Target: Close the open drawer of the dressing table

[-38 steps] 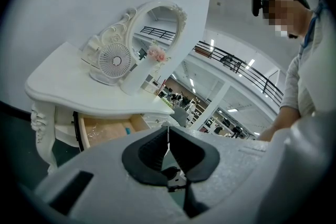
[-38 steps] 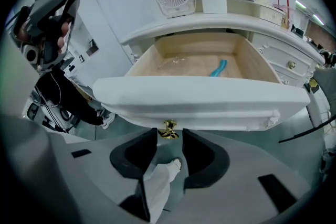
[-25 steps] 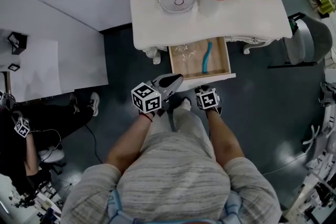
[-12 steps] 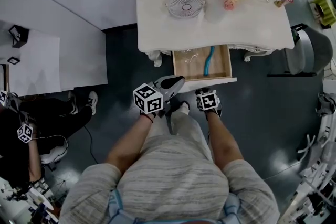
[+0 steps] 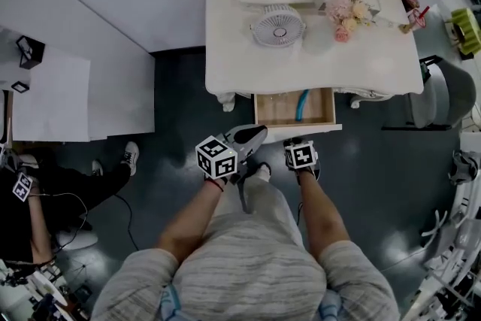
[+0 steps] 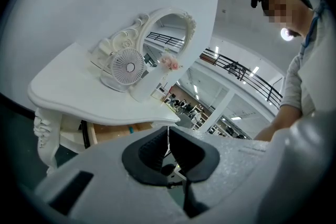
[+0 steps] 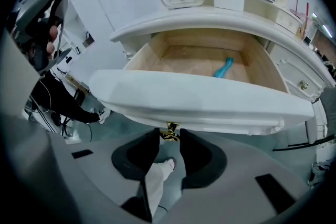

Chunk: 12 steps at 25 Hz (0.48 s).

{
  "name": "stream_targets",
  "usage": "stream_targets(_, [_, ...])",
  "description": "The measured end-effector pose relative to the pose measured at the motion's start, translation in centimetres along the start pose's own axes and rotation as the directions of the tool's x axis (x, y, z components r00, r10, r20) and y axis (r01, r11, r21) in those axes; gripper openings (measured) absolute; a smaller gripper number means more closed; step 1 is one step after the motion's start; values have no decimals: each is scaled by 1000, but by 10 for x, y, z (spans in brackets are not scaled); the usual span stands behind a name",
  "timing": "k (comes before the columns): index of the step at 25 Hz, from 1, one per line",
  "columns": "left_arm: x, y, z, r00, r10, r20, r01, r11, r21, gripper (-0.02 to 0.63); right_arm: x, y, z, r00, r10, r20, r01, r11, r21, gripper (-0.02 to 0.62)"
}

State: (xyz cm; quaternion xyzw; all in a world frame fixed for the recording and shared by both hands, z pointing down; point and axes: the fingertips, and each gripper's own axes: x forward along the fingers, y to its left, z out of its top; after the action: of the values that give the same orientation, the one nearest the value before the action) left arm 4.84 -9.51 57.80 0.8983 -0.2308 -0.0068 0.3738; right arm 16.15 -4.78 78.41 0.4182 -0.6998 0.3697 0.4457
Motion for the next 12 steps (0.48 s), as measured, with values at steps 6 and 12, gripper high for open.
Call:
stream_targets(6, [-1, 14, 12, 1000, 9, 3, -9, 1000, 4, 20, 7, -11, 31, 1000, -19, 20, 19, 1000, 4, 120])
stream_targets(12, [-5, 25, 15, 1000, 16, -7, -16, 1000, -5, 20, 13, -19, 58, 998, -37, 45, 37, 999, 10, 120])
